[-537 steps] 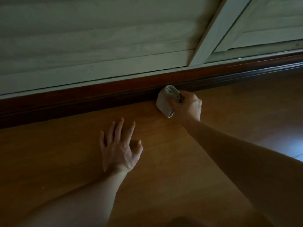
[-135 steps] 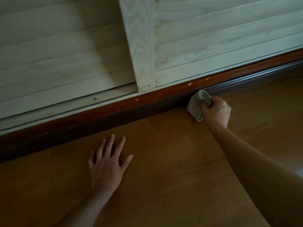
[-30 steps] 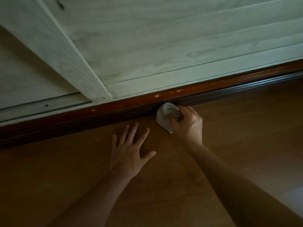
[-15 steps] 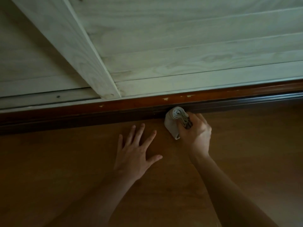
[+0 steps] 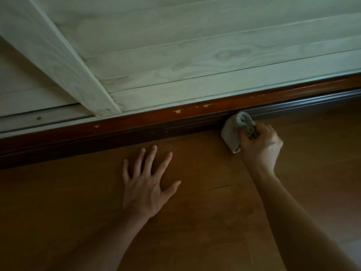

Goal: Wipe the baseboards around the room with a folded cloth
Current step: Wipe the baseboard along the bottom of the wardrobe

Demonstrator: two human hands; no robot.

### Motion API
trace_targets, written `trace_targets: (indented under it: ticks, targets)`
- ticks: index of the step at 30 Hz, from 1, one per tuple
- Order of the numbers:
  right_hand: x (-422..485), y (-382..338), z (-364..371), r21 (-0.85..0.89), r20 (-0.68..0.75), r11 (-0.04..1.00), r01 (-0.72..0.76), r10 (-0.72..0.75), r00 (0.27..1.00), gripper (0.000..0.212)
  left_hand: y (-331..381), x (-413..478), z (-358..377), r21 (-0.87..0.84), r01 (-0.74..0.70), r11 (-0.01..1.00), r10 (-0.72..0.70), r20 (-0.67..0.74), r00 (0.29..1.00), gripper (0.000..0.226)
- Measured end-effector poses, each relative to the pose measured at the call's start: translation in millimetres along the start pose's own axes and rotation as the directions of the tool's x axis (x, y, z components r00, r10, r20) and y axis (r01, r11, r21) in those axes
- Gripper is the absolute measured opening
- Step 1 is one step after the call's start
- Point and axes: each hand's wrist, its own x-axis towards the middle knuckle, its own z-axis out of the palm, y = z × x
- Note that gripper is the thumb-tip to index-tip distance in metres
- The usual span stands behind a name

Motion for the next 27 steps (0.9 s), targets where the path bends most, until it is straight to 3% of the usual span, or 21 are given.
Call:
trace_targets:
  ticks: [4, 8, 13, 18, 23, 27]
  targets:
    - [6, 9, -4, 0.012, -0.057, 0.998, -0.064, 0.065, 0.996, 0.024, 0, 2, 1, 0.020, 0.007, 1.000, -0.006, -0.008, 1.000, 0.076]
    - [6, 7, -8, -0.009, -0.011, 1.000, -0.028, 0.028, 1.000, 0.021, -2, 0, 1, 0.005, 0.005, 1.000, -0.005, -0.030, 1.000, 0.075]
    - [12, 14, -14, 0.026, -0.059, 0.989, -0.147, 0.148, 0.987, 0.020, -2, 0, 3, 0.004, 0.000, 1.000, 0.000, -0.030, 1.000, 0.075]
    - [-11, -16, 5, 0.049, 0.048, 0.999, 0.020, -0.023, 0.999, 0.017, -3, -1, 6, 0.013, 0.000, 1.000, 0.000, -0.056, 0.998, 0.073]
    - [-10, -11, 4, 0.049, -0.041, 0.997, -0.060, 0.062, 0.997, 0.023, -4, 1, 8, 0.013, -0.013, 1.000, 0.013, -0.068, 0.998, 0.073]
    - [-26, -34, 19, 0.061, 0.030, 0.998, 0.009, -0.011, 0.999, 0.017, -2, 0, 5, 0.012, -0.017, 1.000, 0.018, -0.082, 0.997, 0.073]
